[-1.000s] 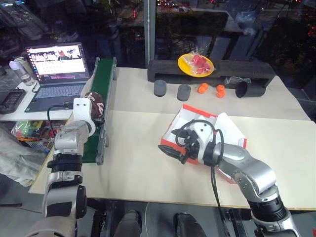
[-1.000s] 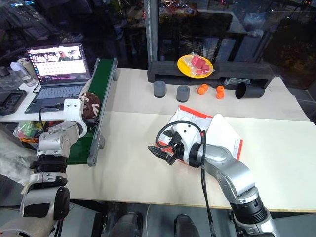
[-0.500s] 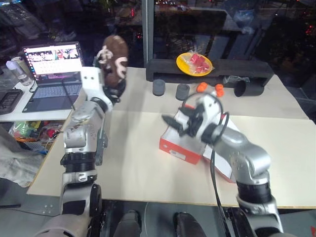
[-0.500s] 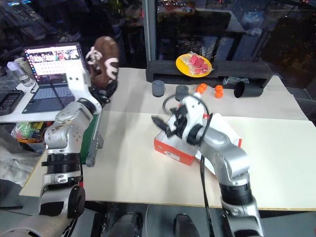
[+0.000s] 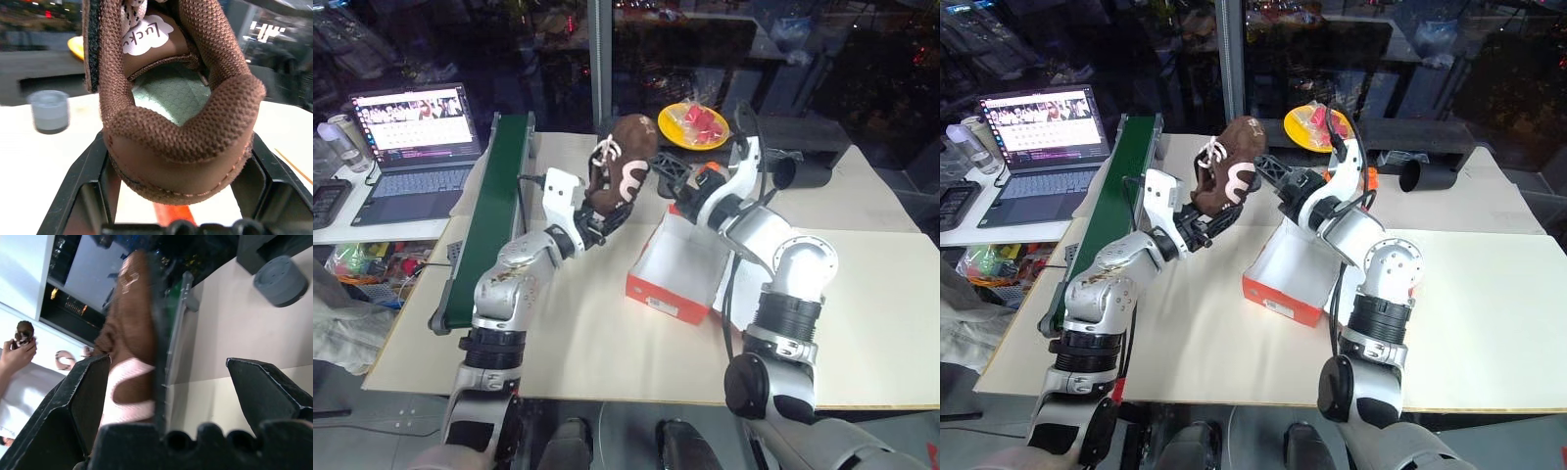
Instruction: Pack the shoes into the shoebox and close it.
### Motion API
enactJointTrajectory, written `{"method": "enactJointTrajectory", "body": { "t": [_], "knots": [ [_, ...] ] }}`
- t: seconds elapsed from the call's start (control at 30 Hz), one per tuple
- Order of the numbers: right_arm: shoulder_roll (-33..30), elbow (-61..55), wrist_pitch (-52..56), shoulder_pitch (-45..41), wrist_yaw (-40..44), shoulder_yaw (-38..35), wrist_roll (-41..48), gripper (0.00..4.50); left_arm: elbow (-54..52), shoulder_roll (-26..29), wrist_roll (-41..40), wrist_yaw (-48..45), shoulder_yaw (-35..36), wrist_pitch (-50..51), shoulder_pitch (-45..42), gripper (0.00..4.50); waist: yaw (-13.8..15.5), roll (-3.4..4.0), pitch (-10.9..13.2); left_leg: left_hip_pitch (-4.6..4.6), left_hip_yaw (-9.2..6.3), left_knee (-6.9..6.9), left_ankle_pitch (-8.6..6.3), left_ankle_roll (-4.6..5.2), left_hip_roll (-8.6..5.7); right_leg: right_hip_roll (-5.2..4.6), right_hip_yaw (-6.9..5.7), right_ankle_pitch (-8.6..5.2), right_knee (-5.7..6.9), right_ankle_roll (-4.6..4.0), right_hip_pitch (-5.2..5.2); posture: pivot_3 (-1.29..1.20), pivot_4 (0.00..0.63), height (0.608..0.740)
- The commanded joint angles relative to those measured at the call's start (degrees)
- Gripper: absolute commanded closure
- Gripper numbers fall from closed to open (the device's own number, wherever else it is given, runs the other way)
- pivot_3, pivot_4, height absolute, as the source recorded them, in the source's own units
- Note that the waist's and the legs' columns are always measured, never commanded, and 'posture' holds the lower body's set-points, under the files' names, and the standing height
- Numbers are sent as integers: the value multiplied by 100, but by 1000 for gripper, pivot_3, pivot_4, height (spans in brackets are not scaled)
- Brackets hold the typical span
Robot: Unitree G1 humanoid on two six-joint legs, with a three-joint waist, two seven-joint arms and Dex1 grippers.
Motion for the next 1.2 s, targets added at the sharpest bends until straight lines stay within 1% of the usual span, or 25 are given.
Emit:
{"method": "enactJointTrajectory", "body": {
  "t": [0.03,0.17,0.27,0.3,0.37,0.5,0.6,0.93,1.0,1.03,1.1,1.2],
  "knots": [
    [60,-151,-181,-116,-90,43,207,0,-268,-40,-157,-84,12,-9,-165,1957,-12,0,0,0,0,0,0,0,0,0,0,0,0,0,0,0,150,740],
    [127,-65,-425,-23,-225,-54,200,0,-282,-81,-156,-99,9,-8,-172,1957,-20,0,0,0,-1,0,0,0,0,0,0,0,0,0,-1,0,150,740],
    [101,-52,-604,62,-269,-173,250,696,-253,-89,-151,-80,15,6,-197,1957,-17,0,0,0,-1,0,0,0,0,0,0,0,-1,0,-1,0,150,740],
    [83,-72,-627,91,-266,-187,277,1116,-249,-89,-148,-75,11,5,-202,1957,-17,0,0,0,-1,0,0,0,0,0,0,0,-2,0,0,0,150,740],
    [78,-112,-666,117,-263,-214,376,1694,-241,-84,-140,-77,-2,9,-206,1957,-17,0,0,0,-1,0,0,0,0,0,0,0,-4,1,0,0,150,740],
    [48,-162,-687,142,-285,-123,505,3183,-226,-28,-63,-75,-70,33,-200,1957,-19,0,0,-1,-1,0,0,0,1,1,0,-1,-4,1,-1,0,150,740],
    [92,-204,-701,147,-238,-36,566,4094,-234,-23,-71,-95,-96,44,-202,1957,-24,0,0,0,-1,0,0,0,1,1,0,-1,-3,1,-1,0,150,740],
    [212,-322,-848,213,-206,142,570,4094,-344,20,-64,-224,-257,98,-128,1957,-20,0,0,-1,-1,-1,0,0,1,1,0,-1,-5,1,-1,0,150,740],
    [197,-338,-935,200,-211,124,533,4123,-341,7,-88,-241,-250,72,-117,958,-21,0,0,-1,-1,-1,0,0,1,1,0,-1,-5,1,-1,0,150,740],
    [188,-345,-962,197,-216,119,528,4123,-346,9,-95,-266,-257,67,-111,740,-20,1,0,-1,-2,-1,0,0,1,1,0,-1,-5,1,-1,0,150,740],
    [151,-378,-1047,196,-230,113,484,4123,-388,64,-35,-338,-353,71,-75,21,-20,1,1,-1,-1,-1,0,0,1,1,0,-1,-6,1,-1,0,150,740],
    [18,-442,-1406,187,-410,73,133,4123,-381,112,-26,-347,-391,183,-21,21,-19,1,1,-1,-2,-1,0,0,1,1,0,-1,-6,1,-1,0,150,740]
  ]
}}
